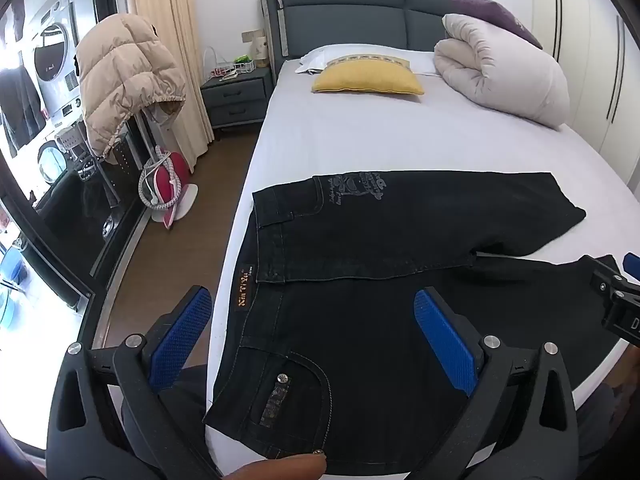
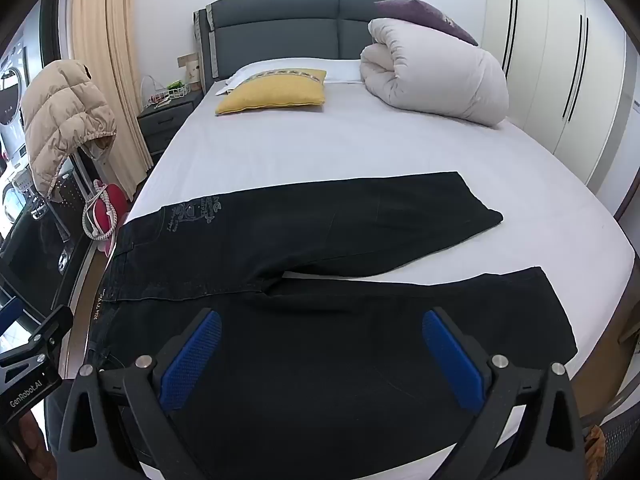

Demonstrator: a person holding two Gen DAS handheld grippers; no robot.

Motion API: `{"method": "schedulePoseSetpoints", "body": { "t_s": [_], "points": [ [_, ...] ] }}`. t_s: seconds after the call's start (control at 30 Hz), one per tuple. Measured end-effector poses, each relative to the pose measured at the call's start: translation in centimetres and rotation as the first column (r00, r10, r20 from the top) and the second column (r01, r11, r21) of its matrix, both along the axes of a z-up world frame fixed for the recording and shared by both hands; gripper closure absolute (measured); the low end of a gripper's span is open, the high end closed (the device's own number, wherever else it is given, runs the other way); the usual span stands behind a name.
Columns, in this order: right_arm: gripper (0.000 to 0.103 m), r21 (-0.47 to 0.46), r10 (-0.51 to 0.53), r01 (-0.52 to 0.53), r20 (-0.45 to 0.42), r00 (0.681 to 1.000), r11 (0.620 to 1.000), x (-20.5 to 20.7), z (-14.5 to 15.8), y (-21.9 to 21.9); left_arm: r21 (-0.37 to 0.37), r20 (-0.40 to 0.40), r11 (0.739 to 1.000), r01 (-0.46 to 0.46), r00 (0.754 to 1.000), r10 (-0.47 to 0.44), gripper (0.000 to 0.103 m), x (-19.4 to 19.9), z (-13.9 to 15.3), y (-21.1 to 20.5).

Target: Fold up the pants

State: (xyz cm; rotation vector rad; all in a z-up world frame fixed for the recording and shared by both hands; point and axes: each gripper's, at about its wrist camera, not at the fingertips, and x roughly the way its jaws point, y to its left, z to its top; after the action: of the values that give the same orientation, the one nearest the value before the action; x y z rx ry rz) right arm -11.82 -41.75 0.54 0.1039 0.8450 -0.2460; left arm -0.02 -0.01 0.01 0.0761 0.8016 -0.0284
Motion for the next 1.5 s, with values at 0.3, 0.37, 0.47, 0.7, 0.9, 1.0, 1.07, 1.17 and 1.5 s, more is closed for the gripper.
{"method": "schedulePoseSetpoints", "body": {
  "t_s": [0.3, 0.37, 0.47, 0.7, 0.9, 1.0, 1.07, 1.17, 1.5],
  "points": [
    [0.000, -0.002, 0.009, -0.009, 0.001, 1.000, 1.000, 0.0, -0.1, 0.0, 0.002, -0.006, 1.000, 0.004, 1.000, -0.004, 0.000, 0.0, 0.0, -0.4],
    [0.000, -0.004, 0.009, -0.009, 0.001, 1.000, 1.000, 0.4, 0.2, -0.3, 0.000, -0.006, 1.000, 0.003, 1.000, -0.003, 0.000, 0.0, 0.1, -0.1],
    [0.000, -0.008, 0.010, -0.010, 0.001, 1.000, 1.000, 0.0, -0.4, 0.1, 0.005, -0.005, 1.000, 0.004, 1.000, -0.004, 0.000, -0.1, -0.1, -0.1],
    [0.000, -0.005, 0.014, -0.014, -0.008, 1.000, 1.000, 0.4, -0.7, 0.4, 0.001, -0.010, 1.000, 0.005, 1.000, -0.005, 0.000, -0.1, -0.1, 0.1],
    [0.000, -0.009, 0.017, -0.017, -0.011, 1.000, 1.000, 0.3, -1.0, 0.6, 0.001, -0.014, 1.000, 0.005, 1.000, -0.005, 0.000, 0.1, -0.3, 0.2],
    [0.000, -0.008, 0.018, -0.018, -0.011, 1.000, 1.000, 0.2, -0.6, 0.3, 0.001, -0.015, 1.000, 0.006, 1.000, -0.006, 0.000, 0.1, -0.3, 0.2],
    [0.000, -0.008, 0.018, -0.018, -0.012, 1.000, 1.000, 0.2, -0.7, 0.3, 0.001, -0.015, 1.000, 0.005, 1.000, -0.005, 0.000, 0.1, -0.3, 0.2],
    [0.000, -0.009, 0.018, -0.018, -0.012, 1.000, 1.000, 0.2, -0.6, 0.4, 0.002, -0.014, 1.000, 0.005, 1.000, -0.005, 0.000, 0.1, -0.3, 0.2],
    [0.000, -0.019, 0.023, -0.023, -0.015, 1.000, 1.000, 0.2, -0.7, 0.5, 0.002, -0.015, 1.000, 0.005, 1.000, -0.005, 0.000, 0.1, -0.4, 0.2]
  ]
}}
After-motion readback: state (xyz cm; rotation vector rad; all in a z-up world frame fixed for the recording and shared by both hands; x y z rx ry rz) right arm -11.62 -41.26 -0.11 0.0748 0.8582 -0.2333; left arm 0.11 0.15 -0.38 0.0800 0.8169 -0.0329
